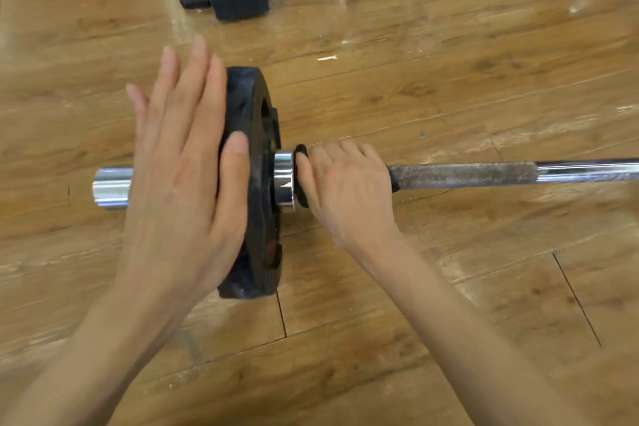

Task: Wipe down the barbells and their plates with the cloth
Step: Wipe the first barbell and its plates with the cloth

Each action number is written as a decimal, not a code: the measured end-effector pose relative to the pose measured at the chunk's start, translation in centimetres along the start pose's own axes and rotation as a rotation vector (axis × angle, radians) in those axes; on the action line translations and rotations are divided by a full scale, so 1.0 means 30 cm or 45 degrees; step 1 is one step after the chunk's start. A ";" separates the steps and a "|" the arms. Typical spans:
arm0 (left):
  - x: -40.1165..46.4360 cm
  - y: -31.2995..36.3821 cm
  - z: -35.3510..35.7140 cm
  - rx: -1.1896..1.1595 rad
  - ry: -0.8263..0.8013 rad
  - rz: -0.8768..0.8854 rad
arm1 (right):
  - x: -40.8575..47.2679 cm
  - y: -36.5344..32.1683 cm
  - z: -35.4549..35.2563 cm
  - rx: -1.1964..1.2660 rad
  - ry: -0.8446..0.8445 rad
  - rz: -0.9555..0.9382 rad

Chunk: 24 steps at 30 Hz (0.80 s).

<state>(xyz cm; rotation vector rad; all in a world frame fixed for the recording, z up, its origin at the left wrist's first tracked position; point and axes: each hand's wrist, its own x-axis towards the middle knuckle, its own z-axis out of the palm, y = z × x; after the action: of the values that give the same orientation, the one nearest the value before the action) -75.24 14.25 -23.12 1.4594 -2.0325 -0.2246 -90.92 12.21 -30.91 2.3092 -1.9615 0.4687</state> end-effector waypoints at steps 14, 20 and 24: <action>-0.141 0.042 -0.077 0.055 -0.157 -0.044 | -0.211 0.146 -0.029 -0.123 0.348 0.238; -0.153 0.098 -0.045 0.206 -0.190 -0.023 | -0.241 0.016 -0.011 0.066 0.326 0.055; -0.204 0.127 -0.061 0.298 -0.221 0.026 | -0.306 0.144 -0.045 -0.106 0.378 0.257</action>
<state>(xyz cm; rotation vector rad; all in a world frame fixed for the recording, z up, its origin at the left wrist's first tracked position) -76.02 21.59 -22.19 1.6066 -2.2755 -0.1105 -96.61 20.48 -32.79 1.8747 -2.0282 0.6860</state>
